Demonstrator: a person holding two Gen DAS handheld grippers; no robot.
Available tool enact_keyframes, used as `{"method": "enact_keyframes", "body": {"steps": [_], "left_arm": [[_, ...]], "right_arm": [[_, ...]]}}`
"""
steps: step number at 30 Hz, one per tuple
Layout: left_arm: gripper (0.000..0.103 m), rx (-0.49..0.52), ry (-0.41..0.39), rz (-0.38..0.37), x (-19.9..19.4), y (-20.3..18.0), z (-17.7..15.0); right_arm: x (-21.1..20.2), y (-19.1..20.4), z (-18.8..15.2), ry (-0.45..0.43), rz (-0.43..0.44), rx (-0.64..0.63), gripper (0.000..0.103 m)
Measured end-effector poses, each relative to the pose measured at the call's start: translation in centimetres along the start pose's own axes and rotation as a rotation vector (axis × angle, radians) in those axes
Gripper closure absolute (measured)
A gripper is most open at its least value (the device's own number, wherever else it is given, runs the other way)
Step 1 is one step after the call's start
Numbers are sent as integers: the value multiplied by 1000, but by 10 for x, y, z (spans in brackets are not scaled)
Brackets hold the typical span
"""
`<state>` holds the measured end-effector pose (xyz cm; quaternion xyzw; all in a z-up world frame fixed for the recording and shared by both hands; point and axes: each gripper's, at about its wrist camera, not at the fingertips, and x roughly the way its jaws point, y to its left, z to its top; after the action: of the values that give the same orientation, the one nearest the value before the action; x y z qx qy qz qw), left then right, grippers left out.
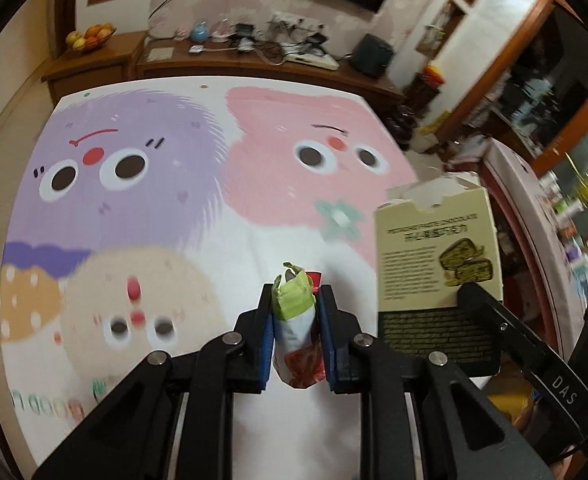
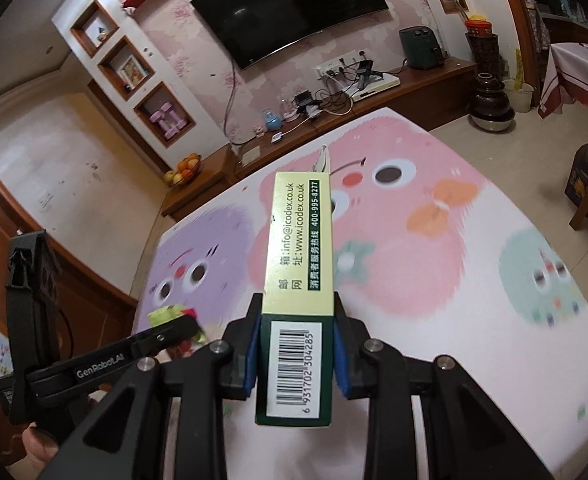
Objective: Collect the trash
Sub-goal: 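Lift the chocolate box and snack packet and carry both tools over the bin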
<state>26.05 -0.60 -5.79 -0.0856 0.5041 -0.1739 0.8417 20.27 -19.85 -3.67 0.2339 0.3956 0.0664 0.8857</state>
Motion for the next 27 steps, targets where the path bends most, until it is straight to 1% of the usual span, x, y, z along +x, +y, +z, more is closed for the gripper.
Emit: {"method": "enact_keyframes", "body": {"steps": [1, 3, 7, 10, 12, 16, 19, 21, 24, 27], "left_arm": [[85, 11, -4, -9, -6, -4, -11], [85, 22, -9, -50, -18, -13, -39], [85, 60, 2, -87, -36, -28, -84], [85, 132, -25, -80, -50, -44, -119], [85, 184, -44, -105, -61, -54, -144], [84, 279, -58, -128, -69, -69, -180], [84, 341, -23, -140, -64, -77, -208], [84, 400, 24, -128, -52, -84, -228], [84, 459, 79, -129, -34, -89, -250], [84, 519, 162, -137, -7, -93, -277]], "right_arm": [[-13, 2, -12, 3, 7, -3, 74], [-35, 3, -32, 7, 18, -7, 74], [-81, 3, -75, 22, 55, 12, 74], [-117, 4, -107, 12, 62, 0, 74], [-140, 3, -130, 1, 64, -4, 74], [-168, -7, -170, 13, 21, 6, 74], [-178, -24, -200, 55, -23, 48, 74], [-180, -38, -219, 89, -50, 98, 74], [-174, -62, -247, 148, -88, 183, 74], [-154, -87, -271, 222, -111, 256, 74]]}}
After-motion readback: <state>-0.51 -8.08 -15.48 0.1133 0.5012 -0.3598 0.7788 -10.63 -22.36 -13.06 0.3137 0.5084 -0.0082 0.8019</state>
